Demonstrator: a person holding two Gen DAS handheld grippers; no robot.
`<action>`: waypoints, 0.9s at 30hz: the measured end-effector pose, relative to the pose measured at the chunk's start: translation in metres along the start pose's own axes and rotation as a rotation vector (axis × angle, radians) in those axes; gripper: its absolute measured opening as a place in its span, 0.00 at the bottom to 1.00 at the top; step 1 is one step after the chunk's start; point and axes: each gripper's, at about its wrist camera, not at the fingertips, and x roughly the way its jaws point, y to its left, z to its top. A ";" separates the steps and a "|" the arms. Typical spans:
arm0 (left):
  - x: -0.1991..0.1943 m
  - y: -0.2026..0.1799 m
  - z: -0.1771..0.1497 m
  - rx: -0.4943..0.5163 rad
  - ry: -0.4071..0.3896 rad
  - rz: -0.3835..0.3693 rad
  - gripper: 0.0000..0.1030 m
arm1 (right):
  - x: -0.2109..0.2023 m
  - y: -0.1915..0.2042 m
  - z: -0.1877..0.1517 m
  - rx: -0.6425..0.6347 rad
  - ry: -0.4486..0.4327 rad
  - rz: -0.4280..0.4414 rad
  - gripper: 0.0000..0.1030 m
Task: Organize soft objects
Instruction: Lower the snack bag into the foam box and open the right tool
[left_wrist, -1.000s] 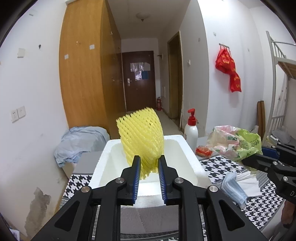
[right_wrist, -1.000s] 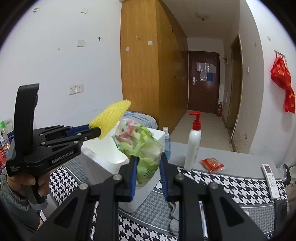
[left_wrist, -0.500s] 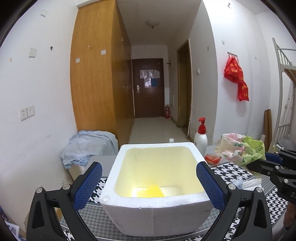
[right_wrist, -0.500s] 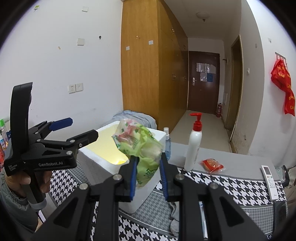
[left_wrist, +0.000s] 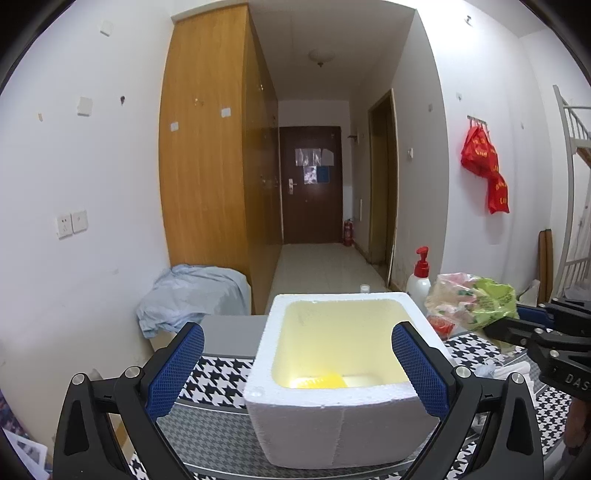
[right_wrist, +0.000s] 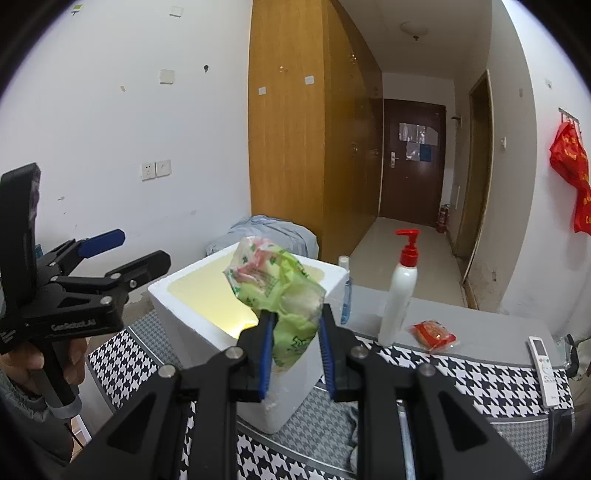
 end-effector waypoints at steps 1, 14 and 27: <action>-0.001 0.002 0.000 -0.002 -0.001 0.006 0.99 | 0.001 0.001 0.001 -0.002 0.000 0.002 0.26; -0.005 0.019 -0.003 -0.024 0.010 0.043 0.99 | 0.013 0.019 0.013 -0.027 0.007 0.035 0.26; -0.019 0.036 -0.009 -0.042 -0.007 0.072 0.99 | 0.033 0.028 0.022 -0.021 0.034 0.054 0.26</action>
